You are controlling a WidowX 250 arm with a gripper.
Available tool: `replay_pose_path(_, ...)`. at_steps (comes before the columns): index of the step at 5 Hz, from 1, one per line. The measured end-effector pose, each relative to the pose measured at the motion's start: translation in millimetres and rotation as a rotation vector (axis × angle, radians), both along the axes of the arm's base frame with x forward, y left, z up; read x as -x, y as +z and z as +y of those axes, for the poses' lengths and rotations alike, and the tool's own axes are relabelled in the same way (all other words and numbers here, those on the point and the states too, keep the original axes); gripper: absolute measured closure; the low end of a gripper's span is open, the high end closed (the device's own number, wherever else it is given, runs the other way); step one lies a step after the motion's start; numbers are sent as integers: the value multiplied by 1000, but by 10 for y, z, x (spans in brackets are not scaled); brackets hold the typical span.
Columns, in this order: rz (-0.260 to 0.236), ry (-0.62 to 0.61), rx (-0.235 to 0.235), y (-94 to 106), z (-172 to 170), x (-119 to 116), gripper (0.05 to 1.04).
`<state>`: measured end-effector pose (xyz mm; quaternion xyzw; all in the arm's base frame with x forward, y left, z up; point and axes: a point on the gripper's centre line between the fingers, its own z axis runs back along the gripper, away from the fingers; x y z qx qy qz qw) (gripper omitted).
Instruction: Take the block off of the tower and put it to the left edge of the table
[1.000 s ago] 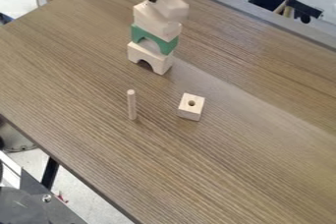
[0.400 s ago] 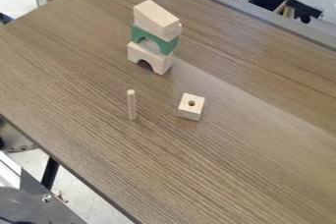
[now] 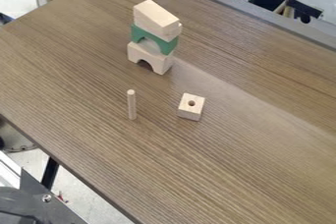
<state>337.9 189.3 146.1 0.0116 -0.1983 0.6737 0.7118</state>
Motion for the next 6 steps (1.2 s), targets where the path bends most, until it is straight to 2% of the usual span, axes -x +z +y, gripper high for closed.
replay_pose_path(1,67,53,23,-281,280,139,602)
replay_pose_path(3,172,79,33,-607,542,315,602)
replay_pose_path(4,182,99,40,-686,706,450,602)
replay_pose_path(6,167,87,99,-938,807,647,602)
